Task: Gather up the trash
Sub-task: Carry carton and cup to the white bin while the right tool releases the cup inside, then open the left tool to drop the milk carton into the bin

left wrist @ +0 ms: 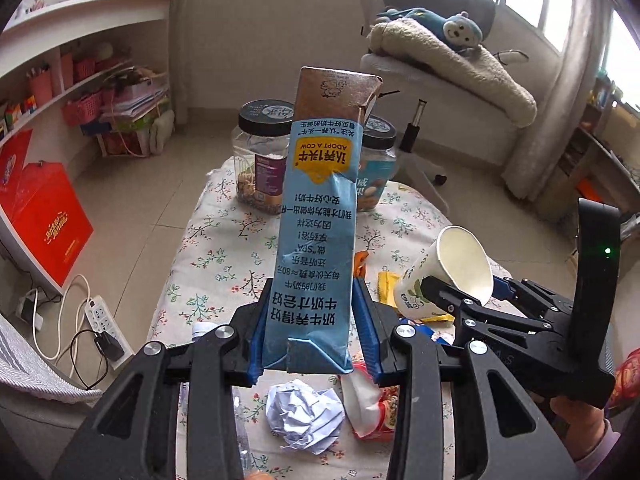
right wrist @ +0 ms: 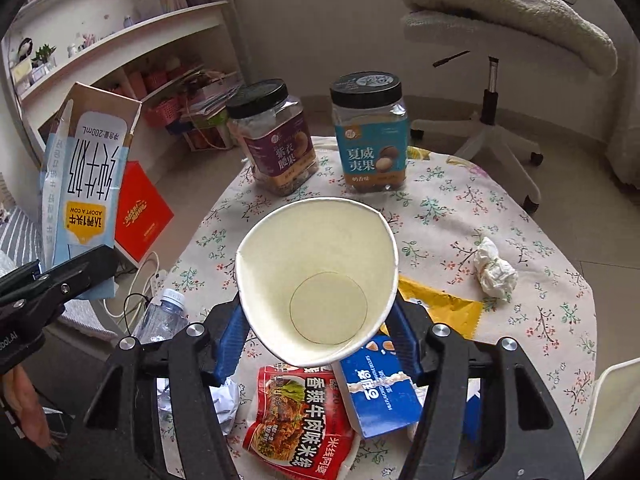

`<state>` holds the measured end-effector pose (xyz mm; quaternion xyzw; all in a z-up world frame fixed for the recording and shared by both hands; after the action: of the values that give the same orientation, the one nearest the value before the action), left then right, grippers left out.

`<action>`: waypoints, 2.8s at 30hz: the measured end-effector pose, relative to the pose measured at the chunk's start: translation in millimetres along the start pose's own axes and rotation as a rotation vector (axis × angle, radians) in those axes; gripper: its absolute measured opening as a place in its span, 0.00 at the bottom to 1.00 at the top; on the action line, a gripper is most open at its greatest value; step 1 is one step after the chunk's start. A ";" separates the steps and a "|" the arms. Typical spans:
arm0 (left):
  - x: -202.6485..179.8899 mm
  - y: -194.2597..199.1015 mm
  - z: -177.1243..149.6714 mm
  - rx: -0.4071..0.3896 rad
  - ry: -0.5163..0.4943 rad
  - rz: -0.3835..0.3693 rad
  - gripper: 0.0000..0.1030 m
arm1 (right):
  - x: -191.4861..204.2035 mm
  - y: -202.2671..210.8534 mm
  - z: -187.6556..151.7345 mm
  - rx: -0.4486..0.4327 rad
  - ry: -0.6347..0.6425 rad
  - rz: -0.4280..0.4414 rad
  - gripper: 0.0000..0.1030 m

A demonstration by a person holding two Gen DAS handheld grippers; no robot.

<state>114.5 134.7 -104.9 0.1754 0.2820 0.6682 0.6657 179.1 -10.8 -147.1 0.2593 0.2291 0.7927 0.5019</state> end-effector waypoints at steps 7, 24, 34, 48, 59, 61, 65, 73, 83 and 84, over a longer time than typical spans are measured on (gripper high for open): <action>-31.0 -0.8 -2.5 -0.008 -0.009 -0.030 0.37 | -38.3 34.9 2.9 -0.043 -0.049 -0.080 0.59; -124.1 -1.9 -9.6 -0.017 -0.084 -0.149 0.37 | -144.6 112.5 -5.2 -0.125 -0.201 -0.267 0.61; -179.1 4.5 -14.9 -0.018 -0.122 -0.229 0.37 | -230.6 161.0 -35.2 -0.116 -0.343 -0.461 0.63; -294.7 -6.5 -44.5 0.051 -0.197 -0.373 0.37 | -337.0 223.9 -89.5 -0.082 -0.646 -0.615 0.86; -410.4 -18.2 -86.4 0.185 -0.230 -0.512 0.37 | -400.8 296.9 -122.6 -0.203 -0.848 -0.708 0.90; -426.9 -18.8 -93.1 0.202 -0.246 -0.526 0.37 | -408.3 307.2 -127.4 -0.224 -0.871 -0.718 0.90; -454.1 -20.0 -102.9 0.227 -0.270 -0.550 0.37 | -423.3 325.4 -137.1 -0.257 -0.921 -0.727 0.90; -503.4 -27.6 -122.9 0.307 -0.329 -0.586 0.54 | -443.9 350.4 -150.6 -0.300 -0.963 -0.779 0.90; -490.3 -15.1 -112.8 0.225 -0.399 -0.540 0.66 | -432.2 346.2 -139.2 -0.295 -0.882 -0.812 0.90; -484.9 -14.5 -110.5 0.213 -0.401 -0.528 0.67 | -429.0 343.7 -136.6 -0.291 -0.866 -0.812 0.90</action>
<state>83.9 -361.2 -131.5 0.2927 0.2495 0.3919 0.8357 14.1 -551.6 -114.3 0.3788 -0.0259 0.3836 0.8418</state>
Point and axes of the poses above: each gripper's, at about its wrist camera, not at the fingertips, and y roughly against the way its jaws point, x to its left, z to its top, the point moved 6 cm from there along -y, roughly the way its jaws point, and after that the axes turned 7 degrees about -x, right-handed, at the moved point
